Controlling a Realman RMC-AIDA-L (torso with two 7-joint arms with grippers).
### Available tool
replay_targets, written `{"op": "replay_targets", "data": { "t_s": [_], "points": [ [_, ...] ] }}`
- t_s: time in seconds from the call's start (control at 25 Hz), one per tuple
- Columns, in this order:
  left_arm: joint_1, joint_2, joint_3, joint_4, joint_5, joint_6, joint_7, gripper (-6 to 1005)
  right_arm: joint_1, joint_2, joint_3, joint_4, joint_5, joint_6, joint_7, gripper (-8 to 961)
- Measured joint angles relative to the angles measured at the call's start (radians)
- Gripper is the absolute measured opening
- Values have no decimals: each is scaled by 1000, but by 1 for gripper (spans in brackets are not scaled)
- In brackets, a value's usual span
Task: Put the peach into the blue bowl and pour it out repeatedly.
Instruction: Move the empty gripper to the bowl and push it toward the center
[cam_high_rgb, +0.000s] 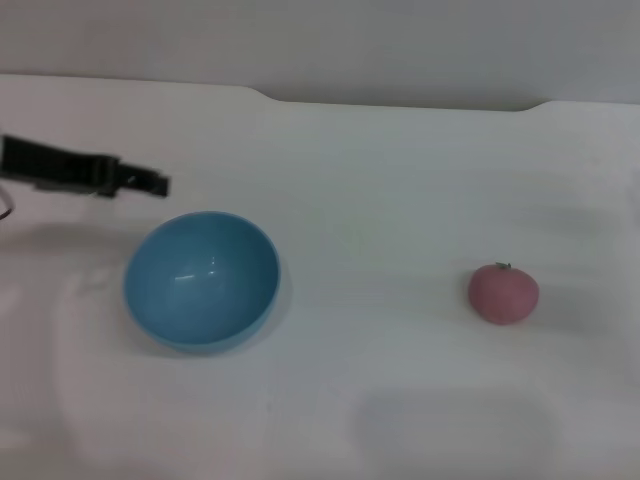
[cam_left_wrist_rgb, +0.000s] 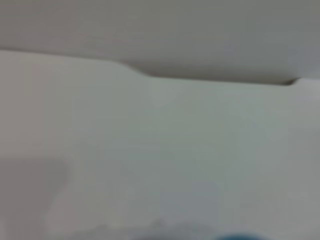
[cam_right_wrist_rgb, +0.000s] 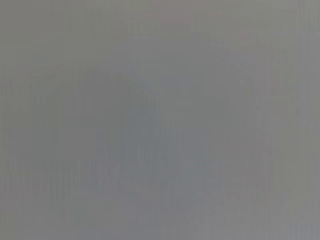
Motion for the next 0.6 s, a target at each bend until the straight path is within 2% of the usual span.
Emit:
{"op": "replay_targets", "data": {
  "t_s": [0.12, 0.32, 0.44, 0.6],
  "points": [
    [50, -34, -15, 160, 90, 88, -57, 801, 10, 0, 0, -2, 1, 20, 0, 644],
    [65, -78, -31, 268, 202, 198, -72, 801, 25, 0, -5, -2, 1, 30, -1, 644],
    [59, -84, -15, 260, 256, 200, -86, 801, 32, 0, -9, -2, -2, 31, -1, 644],
    [45, -83, 8, 211, 265, 169, -94, 800, 39, 0, -12, -2, -3, 31, -1, 644]
  ]
}}
